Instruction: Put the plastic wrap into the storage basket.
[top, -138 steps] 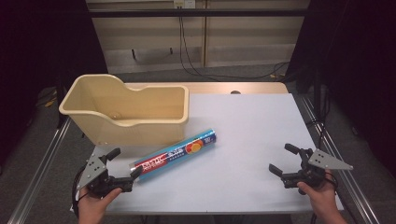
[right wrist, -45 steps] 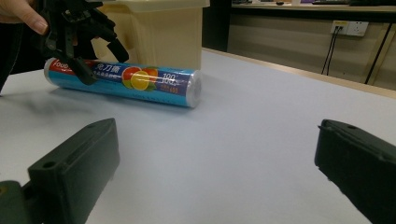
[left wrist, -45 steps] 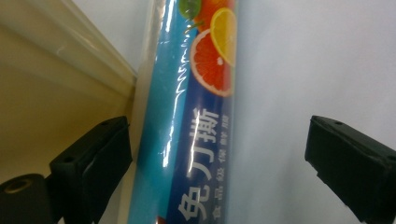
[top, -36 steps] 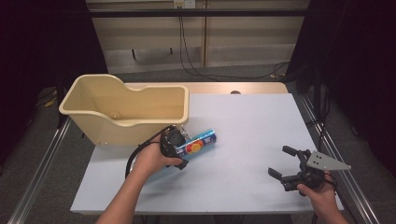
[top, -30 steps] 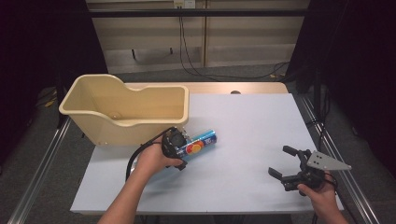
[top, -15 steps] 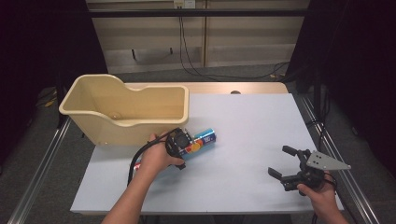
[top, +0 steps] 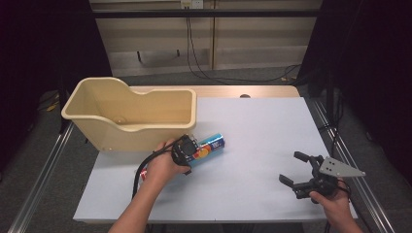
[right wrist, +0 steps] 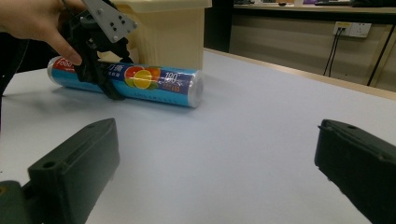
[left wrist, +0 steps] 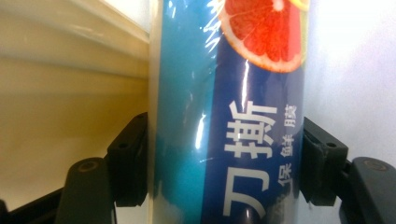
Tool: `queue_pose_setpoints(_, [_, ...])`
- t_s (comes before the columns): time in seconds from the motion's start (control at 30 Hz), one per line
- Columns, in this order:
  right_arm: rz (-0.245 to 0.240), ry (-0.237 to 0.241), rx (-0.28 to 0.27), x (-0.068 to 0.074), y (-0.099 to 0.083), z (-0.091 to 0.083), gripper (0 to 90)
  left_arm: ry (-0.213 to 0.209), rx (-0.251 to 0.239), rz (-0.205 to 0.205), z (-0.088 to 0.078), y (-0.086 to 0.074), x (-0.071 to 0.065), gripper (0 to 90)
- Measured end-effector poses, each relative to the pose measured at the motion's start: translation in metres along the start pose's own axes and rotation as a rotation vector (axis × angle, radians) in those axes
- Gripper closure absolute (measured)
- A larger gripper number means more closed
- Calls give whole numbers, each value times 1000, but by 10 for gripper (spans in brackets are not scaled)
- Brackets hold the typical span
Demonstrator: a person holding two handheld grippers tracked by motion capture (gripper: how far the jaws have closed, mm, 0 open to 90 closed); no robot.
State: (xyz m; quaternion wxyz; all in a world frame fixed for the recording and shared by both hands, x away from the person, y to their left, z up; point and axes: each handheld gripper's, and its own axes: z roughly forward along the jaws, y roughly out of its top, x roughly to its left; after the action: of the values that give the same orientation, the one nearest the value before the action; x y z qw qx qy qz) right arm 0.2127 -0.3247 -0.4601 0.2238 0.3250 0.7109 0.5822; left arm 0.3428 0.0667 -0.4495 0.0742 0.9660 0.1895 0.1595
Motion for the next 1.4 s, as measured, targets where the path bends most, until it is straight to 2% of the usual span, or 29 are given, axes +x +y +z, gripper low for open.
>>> queue_pose_setpoints(0.07, [-2, 1, 2, 0, 0, 0, 0, 9, 9, 6, 0, 2, -1, 320])
queue_pose_setpoints(0.17, [2, 0, 3, -1, 0, 0, 0, -4, 23, 17, -1, 4, -2, 321])
queue_pose_setpoints(0.23, [5, 0, 1, -2, -1, -1, 0, -28, 32, 59, -4, 5, -8, 321])
queue_pose_setpoints(0.33, [10, -6, 3, -3, -1, -2, 0, -114, 39, 69, -9, 6, -12, 321])
queue_pose_setpoints(0.37, [6, -7, 2, -3, -1, -2, 0, -114, 39, 69, -9, 6, -12, 321])
queue_pose_setpoints(0.4, [5, -3, 1, -3, -1, -2, 0, -150, 31, 81, -11, 7, -15, 321])
queue_pose_setpoints(0.43, [5, -4, 1, -3, -1, -2, 0, -169, 33, 89, -13, 7, -17, 321])
queue_pose_setpoints(0.5, [8, -1, 1, -3, 0, -3, 0, -184, 25, 99, -15, 8, -18, 321])
queue_pose_setpoints(0.53, [7, -3, -1, -3, 0, -3, 0, -213, 26, 113, -20, 10, -21, 321])
queue_pose_setpoints(0.6, [4, -2, 1, -3, 0, -2, 0, -239, 16, 117, -25, 13, -21, 321])
queue_pose_setpoints(0.63, [4, -2, 1, -3, 0, -2, 0, -239, 16, 117, -25, 13, -21, 321])
queue_pose_setpoints(0.67, [3, 3, 0, -3, 0, -2, 0, -259, 8, 120, -32, 16, -21, 321])
queue_pose_setpoints(0.7, [3, 3, 0, -3, 0, -2, 0, -259, 8, 120, -32, 16, -21, 321])
queue_pose_setpoints(0.73, [1, 2, 1, -2, 0, -2, 0, -277, -16, 110, -40, 19, -19, 320])
queue_pose_setpoints(0.8, [6, 3, -1, -3, 0, -2, 0, -271, -31, 105, -46, 21, -18, 321])
queue_pose_setpoints(0.87, [4, 2, -1, -3, 0, -2, 0, -298, -55, 88, -58, 26, -12, 321])
queue_pose_setpoints(0.9, [4, 2, -1, -3, 0, -2, 0, -298, -55, 88, -58, 26, -12, 321])
queue_pose_setpoints(1.07, [6, 0, -4, -4, 0, -3, 0, -340, -76, 73, -78, 35, -1, 320])
queue_pose_setpoints(1.2, [7, -1, -3, -4, 0, -4, 0, -342, -81, 66, -88, 38, 6, 321])
queue_pose_setpoints(1.4, [8, -2, -5, -5, 0, -4, 0, -329, -112, 31, -106, 40, 23, 321])
